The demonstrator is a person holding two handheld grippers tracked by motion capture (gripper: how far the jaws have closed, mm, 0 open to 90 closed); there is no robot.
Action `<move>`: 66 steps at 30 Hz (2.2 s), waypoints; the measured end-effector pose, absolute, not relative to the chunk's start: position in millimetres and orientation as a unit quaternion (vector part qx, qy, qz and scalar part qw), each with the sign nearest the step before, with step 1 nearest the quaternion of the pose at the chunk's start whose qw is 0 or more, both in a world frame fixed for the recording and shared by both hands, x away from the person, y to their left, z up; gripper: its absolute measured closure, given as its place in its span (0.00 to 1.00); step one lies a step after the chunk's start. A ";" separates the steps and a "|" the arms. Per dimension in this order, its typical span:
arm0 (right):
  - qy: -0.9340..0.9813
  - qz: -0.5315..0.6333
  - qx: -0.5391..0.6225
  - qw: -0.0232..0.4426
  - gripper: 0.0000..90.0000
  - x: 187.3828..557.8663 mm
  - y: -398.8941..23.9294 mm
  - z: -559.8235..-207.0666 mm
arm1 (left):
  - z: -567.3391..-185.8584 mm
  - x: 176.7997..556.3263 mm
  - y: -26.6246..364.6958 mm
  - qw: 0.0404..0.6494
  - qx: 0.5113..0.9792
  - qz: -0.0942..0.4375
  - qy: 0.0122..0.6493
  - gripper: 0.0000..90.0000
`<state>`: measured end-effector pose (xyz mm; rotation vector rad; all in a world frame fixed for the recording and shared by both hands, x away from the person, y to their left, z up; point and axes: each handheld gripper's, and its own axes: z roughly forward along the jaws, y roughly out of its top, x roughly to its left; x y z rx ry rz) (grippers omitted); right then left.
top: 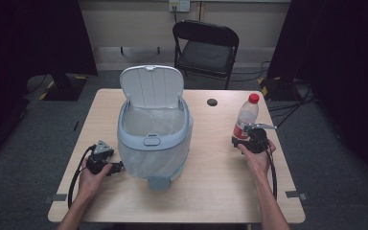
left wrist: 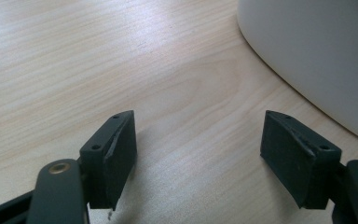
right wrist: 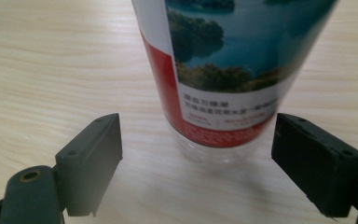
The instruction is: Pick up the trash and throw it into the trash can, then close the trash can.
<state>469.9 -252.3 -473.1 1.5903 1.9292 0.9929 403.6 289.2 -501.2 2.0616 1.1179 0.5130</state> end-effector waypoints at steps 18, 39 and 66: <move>0.694 0.361 0.571 0.248 0.17 503.0 -253.6 -471.9 | -501.3 403.6 289.2 0.362 0.800 0.199 0.434 0.29; 0.717 0.387 0.539 0.215 0.30 464.7 -245.0 -459.9 | -501.6 402.9 288.4 0.364 0.798 0.198 0.438 0.29; 0.727 0.471 0.468 0.176 0.30 418.3 -216.9 -407.3 | -501.6 404.1 289.5 0.360 0.799 0.198 0.439 0.24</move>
